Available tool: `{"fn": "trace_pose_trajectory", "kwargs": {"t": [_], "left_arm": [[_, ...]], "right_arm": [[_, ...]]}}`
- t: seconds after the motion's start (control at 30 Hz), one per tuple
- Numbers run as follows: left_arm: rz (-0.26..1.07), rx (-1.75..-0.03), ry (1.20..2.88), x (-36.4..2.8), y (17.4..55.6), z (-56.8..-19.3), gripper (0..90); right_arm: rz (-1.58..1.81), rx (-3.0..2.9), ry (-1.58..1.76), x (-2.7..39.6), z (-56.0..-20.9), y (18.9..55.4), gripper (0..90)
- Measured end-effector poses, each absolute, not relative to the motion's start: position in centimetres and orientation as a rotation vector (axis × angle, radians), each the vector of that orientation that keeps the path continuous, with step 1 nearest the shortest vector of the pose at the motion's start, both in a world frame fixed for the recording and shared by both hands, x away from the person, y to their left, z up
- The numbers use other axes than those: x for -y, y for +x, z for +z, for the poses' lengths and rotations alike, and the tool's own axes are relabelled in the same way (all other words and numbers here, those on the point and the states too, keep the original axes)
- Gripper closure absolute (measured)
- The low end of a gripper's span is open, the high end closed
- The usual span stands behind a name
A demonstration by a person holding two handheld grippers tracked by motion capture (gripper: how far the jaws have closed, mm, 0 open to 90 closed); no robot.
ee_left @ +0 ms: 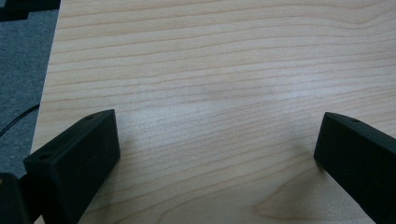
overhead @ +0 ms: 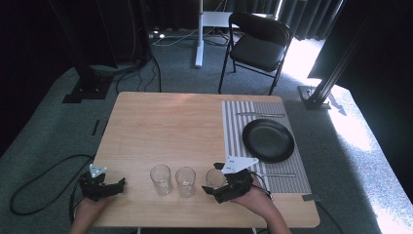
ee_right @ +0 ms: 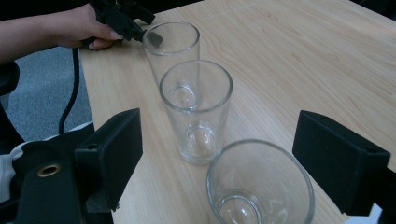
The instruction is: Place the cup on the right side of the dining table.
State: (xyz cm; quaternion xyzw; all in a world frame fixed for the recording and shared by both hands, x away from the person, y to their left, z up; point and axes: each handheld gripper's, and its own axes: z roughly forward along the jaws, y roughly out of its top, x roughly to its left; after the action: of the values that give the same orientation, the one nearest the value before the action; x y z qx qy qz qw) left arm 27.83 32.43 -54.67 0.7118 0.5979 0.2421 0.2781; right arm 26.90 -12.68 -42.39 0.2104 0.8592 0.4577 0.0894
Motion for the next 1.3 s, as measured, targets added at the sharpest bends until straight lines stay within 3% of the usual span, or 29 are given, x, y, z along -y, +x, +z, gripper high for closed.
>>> {"fn": "trace_pose_trajectory", "kwargs": {"t": [1.3], "left_arm": [[0.649, -1.605, 1.91, -32.4, 27.8, -54.7, 0.5]], "right_arm": [[1.345, -2.685, 0.509, 5.0, -41.9, 28.7, 15.5]]}}
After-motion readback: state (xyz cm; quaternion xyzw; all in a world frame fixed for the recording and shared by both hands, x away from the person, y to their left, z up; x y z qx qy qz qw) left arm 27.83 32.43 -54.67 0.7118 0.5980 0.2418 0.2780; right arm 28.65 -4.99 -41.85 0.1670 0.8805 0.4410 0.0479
